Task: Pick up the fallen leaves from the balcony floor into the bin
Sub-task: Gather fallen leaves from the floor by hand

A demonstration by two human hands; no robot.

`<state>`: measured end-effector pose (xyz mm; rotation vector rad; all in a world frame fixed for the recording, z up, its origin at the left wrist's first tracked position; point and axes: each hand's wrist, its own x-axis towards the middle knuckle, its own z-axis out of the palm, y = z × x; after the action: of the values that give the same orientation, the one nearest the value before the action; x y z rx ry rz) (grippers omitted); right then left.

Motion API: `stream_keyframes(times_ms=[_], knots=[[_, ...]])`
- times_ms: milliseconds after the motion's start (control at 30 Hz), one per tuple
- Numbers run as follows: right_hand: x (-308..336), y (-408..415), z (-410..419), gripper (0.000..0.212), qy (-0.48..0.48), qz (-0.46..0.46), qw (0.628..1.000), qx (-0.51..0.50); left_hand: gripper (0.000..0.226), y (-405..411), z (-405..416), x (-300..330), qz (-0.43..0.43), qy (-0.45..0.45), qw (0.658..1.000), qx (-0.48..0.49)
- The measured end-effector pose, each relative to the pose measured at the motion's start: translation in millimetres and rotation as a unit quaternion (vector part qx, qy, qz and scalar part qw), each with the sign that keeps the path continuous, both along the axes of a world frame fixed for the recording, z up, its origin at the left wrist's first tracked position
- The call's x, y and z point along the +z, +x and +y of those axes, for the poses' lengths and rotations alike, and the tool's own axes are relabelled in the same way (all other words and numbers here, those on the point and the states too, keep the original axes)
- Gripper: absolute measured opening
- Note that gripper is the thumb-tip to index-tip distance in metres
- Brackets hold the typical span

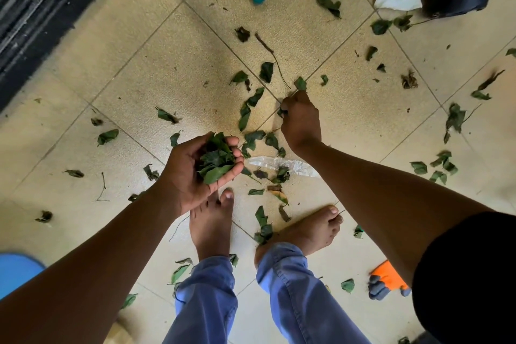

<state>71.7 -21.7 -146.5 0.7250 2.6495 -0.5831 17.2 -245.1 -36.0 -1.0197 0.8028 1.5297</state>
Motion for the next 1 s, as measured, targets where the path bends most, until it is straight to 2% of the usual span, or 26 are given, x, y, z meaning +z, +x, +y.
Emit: stream_keyframes(times_ms=[133,233,333,467,700,867,1000], knots=[[-1,-3,5,0.028,-0.015,0.013,0.999,-0.025,0.044,-1,1,-2,0.002,-0.005,1.0,0.002],[2,-7,13,0.018,-0.046,0.055,0.991,-0.116,0.044,-2,2,-3,0.004,-0.003,1.0,0.001],[10,-17,28,0.022,-0.048,0.063,0.98,-0.18,0.046,-1,1,-5,0.011,-0.003,1.0,0.007],[13,-24,45,0.018,-0.03,0.037,0.986,-0.159,0.046,-1,2,-6,0.011,-0.001,1.0,0.009],[2,-24,50,0.046,-0.014,0.016,0.999,-0.049,0.045,1,3,-7,0.01,-0.009,1.0,0.013],[-5,-14,52,0.028,-0.009,0.02,1.0,-0.013,0.045,4,3,-8,0.01,-0.02,1.0,0.008],[9,-13,49,0.025,-0.073,0.051,0.993,-0.076,0.046,9,7,-5,0.006,-0.023,1.0,0.009]])
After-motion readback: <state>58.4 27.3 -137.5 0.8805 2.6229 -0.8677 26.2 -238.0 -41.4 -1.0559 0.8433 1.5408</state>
